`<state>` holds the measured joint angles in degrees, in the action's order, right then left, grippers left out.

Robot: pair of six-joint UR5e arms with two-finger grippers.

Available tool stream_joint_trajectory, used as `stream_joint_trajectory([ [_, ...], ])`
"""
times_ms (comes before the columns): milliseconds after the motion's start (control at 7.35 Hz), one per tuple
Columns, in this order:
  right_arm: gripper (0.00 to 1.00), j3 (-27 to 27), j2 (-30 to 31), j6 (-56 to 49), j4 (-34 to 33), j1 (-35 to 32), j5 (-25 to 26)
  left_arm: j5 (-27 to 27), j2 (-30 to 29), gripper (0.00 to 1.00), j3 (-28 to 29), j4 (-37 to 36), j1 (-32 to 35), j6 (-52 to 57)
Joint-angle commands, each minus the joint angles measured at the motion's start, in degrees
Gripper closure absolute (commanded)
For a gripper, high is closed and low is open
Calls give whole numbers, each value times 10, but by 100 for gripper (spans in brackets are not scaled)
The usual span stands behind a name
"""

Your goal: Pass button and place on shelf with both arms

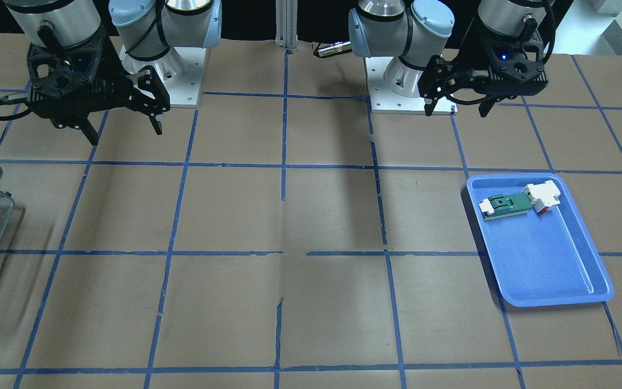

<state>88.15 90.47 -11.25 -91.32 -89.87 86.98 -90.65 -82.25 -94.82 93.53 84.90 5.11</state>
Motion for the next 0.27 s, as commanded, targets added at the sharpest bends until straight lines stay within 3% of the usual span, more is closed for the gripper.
stream_joint_trajectory([
  [0, 0, 1, 9, 13, 2, 4, 2, 0, 1, 0, -4, -3, 0, 1],
  [136, 0, 0, 5, 54, 5, 3, 36, 0, 2, 0, -5, -1, -1, 1],
])
